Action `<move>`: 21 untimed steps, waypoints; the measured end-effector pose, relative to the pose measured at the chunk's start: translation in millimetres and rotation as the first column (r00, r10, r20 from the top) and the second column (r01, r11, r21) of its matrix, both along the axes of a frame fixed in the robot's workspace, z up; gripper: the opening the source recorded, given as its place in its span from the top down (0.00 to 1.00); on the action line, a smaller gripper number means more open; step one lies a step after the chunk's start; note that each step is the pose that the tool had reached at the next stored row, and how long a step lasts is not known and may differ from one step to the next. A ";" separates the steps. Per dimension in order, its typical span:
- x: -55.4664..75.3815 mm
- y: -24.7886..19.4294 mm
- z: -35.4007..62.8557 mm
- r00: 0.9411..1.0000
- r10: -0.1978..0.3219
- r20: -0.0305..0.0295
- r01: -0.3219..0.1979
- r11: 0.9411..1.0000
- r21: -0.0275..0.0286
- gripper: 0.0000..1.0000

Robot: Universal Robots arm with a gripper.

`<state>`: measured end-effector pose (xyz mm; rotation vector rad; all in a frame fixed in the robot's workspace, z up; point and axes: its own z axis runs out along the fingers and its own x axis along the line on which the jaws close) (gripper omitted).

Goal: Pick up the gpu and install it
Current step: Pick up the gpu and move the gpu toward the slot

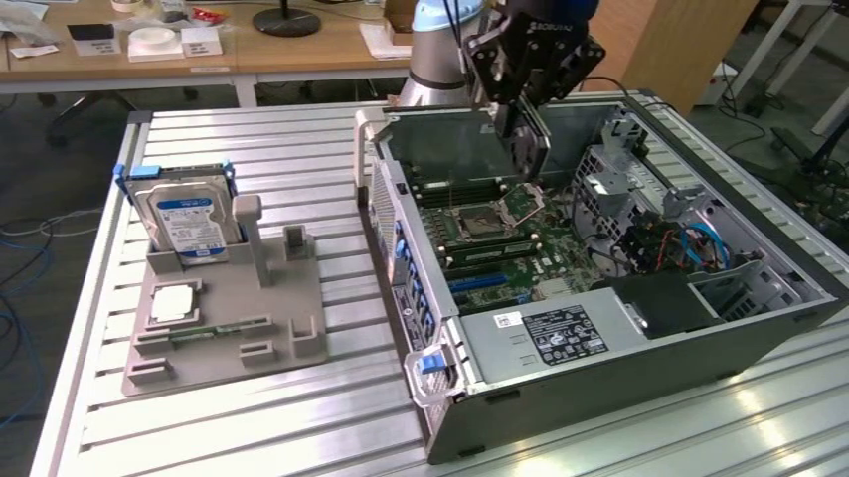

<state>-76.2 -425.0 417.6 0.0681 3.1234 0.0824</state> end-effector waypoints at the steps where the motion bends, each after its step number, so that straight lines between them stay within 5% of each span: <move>1: 3.5 0.0 0.0 1.000 0.000 0.000 0.000 1.000 0.000 0.72; 7: 22.9 0.0 -0.3 1.000 0.000 0.000 0.000 1.000 0.000 0.72; 13: 26.9 0.0 -0.3 1.000 0.005 0.000 -0.005 1.000 0.001 0.72; 21: 37.7 0.0 -0.7 0.998 0.069 0.000 -0.069 0.998 0.002 0.72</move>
